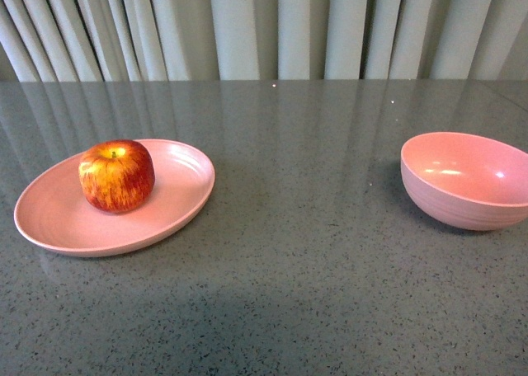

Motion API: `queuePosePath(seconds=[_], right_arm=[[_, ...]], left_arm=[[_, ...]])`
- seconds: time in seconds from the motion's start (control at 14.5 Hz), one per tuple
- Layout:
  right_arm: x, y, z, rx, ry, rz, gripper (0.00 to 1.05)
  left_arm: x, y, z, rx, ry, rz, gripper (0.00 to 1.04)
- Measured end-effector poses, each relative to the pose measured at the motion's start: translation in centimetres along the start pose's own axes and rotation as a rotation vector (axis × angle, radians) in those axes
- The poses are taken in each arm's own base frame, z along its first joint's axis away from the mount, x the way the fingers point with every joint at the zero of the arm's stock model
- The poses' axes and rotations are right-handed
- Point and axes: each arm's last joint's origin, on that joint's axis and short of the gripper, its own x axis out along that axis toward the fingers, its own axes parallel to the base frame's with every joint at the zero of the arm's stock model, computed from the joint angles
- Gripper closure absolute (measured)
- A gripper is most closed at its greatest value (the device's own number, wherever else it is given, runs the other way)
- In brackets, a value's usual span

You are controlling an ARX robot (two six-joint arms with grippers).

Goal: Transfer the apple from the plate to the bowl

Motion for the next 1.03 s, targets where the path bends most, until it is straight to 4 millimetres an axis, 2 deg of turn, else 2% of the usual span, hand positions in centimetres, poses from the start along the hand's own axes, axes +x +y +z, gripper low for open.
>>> queuePosePath(seconds=[0.34, 0.48, 0.55, 0.69, 0.89, 1.03], right_arm=[[0.0, 0.0, 0.0, 0.0, 0.0, 0.0, 0.07], [0.4, -0.3, -0.2, 0.085, 0.086, 0.027, 0.07], [0.9, -0.6, 0.5, 0.118, 0.077, 0.022, 0.07], [2.1, -1.1, 3.8, 0.131, -0.02, 0.051, 0.07], [6.9, -1.6, 8.1, 0.083, -0.074, 0.074, 0.07], [11.7, -1.4, 10.0, 0.065, 0.005, 0.1, 0.07]], left_arm=[[0.0, 0.0, 0.0, 0.0, 0.0, 0.0, 0.07], [0.0, 0.0, 0.0, 0.0, 0.0, 0.0, 0.07], [0.0, 0.0, 0.0, 0.0, 0.0, 0.0, 0.07], [0.0, 0.0, 0.0, 0.0, 0.0, 0.0, 0.07], [0.0, 0.0, 0.0, 0.0, 0.0, 0.0, 0.07], [0.0, 0.0, 0.0, 0.0, 0.0, 0.0, 0.07]])
